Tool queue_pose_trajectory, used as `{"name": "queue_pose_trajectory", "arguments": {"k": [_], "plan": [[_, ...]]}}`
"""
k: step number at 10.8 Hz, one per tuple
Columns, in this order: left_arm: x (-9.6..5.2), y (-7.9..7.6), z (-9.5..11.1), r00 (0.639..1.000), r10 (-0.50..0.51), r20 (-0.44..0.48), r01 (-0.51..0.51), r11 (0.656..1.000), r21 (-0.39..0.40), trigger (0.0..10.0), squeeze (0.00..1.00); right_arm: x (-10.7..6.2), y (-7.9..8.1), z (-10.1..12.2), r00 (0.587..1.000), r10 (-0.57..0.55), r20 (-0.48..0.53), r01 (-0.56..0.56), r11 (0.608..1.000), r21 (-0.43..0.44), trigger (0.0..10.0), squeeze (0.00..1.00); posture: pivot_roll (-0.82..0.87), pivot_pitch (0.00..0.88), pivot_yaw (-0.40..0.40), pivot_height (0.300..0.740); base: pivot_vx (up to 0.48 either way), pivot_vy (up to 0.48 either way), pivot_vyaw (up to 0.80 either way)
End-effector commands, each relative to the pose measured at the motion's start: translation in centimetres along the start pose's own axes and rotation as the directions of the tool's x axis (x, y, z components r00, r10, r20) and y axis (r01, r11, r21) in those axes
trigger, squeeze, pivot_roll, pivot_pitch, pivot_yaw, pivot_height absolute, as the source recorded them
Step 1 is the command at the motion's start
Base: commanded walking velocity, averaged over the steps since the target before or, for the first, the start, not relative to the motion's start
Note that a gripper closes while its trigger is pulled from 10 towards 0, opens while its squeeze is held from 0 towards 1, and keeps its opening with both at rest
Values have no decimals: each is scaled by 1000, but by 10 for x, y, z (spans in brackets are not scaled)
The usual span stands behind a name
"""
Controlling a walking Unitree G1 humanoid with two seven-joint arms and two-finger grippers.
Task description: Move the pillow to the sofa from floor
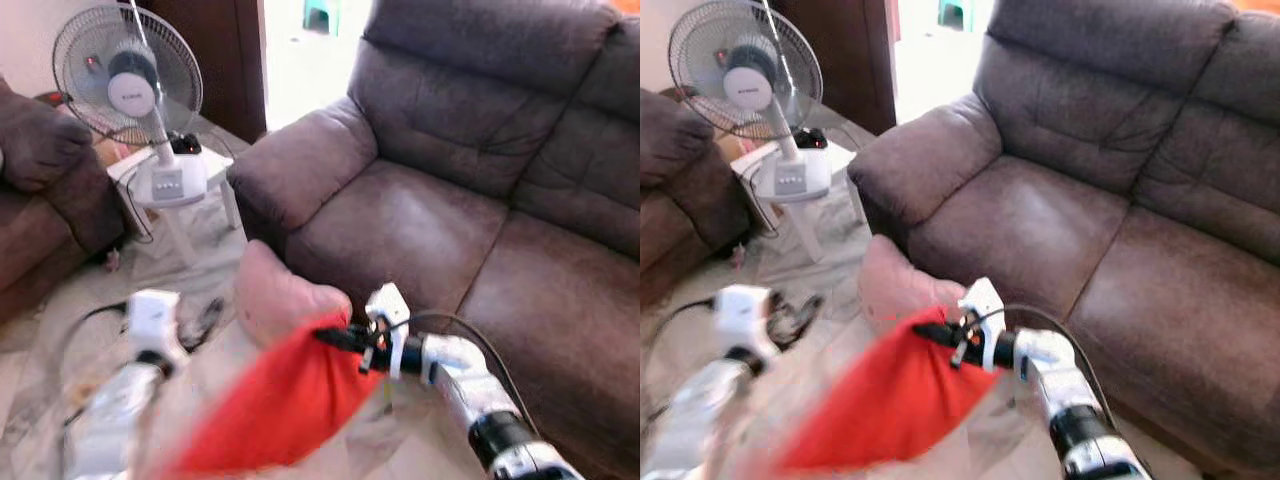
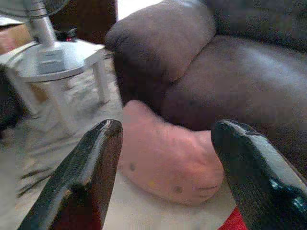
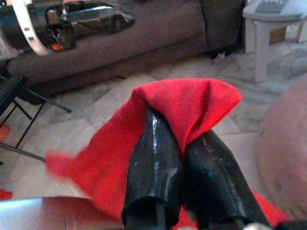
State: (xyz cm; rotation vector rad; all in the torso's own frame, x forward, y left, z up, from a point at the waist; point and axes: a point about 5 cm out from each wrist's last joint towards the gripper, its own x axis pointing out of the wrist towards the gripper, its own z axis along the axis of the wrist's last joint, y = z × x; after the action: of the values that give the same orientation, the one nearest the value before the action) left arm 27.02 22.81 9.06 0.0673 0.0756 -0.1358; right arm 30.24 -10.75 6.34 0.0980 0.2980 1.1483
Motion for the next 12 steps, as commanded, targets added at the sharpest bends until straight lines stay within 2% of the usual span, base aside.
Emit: {"name": "queue_pose_trajectory", "arguments": {"k": [1,2,3,4,5,6,7,8,9,10,11,12], "plan": [[-14,16,-9,996,-2,-85,8,997,71,10000,0,1,-1,25,997,25,70,-19,996,-92,10000,0,132,99,-37,740,0,0,0],[-21,17,-14,992,-40,-122,51,995,81,10000,0,0,-2,24,998,15,63,-9,996,-92,10000,0,130,100,-35,740,0,0,0],[-28,14,-10,988,-99,-119,103,994,24,10000,0,0,-2,24,998,13,60,-8,996,-90,10000,0,131,100,-35,740,0,0,0],[-38,5,-4,964,-235,-128,231,972,-43,10000,0,1,-1,23,998,11,61,-6,996,-87,10000,0,139,102,-32,740,0,0,0],[-46,2,-3,940,-307,-146,299,951,-78,10000,0,1,-2,22,998,5,56,0,996,-88,10000,0,140,102,-31,740,0,0,0],[-52,8,-6,931,-319,-178,315,948,-55,10000,0,1,-1,22,998,5,55,0,996,-86,10000,0,145,102,-30,740,0,0,0],[-53,12,-9,927,-308,-214,309,951,-28,10000,216,2,-1,22,998,8,55,-3,996,-85,10000,0,147,99,-28,740,0,0,0],[-58,12,-17,896,-338,-288,349,937,-13,10000,1000,3,-1,23,998,12,57,-7,996,-86,10000,0,144,93,-26,740,0,0,0],[-67,11,-27,838,-391,-381,411,911,-32,10000,1000,2,-2,23,999,7,51,-3,996,-91,10000,0,142,89,-26,740,0,0,0],[-67,19,-31,840,-344,-419,382,924,7,10000,1000,2,-2,24,999,11,50,-7,996,-93,10000,0,145,87,-28,740,0,0,0],[-64,27,-33,860,-288,-421,320,947,5,10000,1000,1,-2,24,999,16,50,-11,996,-94,10000,0,144,85,-29,740,0,0,0],[-61,35,-39,881,-181,-437,207,978,12,10000,1000,1,-2,24,999,18,47,-13,995,-95,10000,0,145,85,-29,740,0,0,0]]}}
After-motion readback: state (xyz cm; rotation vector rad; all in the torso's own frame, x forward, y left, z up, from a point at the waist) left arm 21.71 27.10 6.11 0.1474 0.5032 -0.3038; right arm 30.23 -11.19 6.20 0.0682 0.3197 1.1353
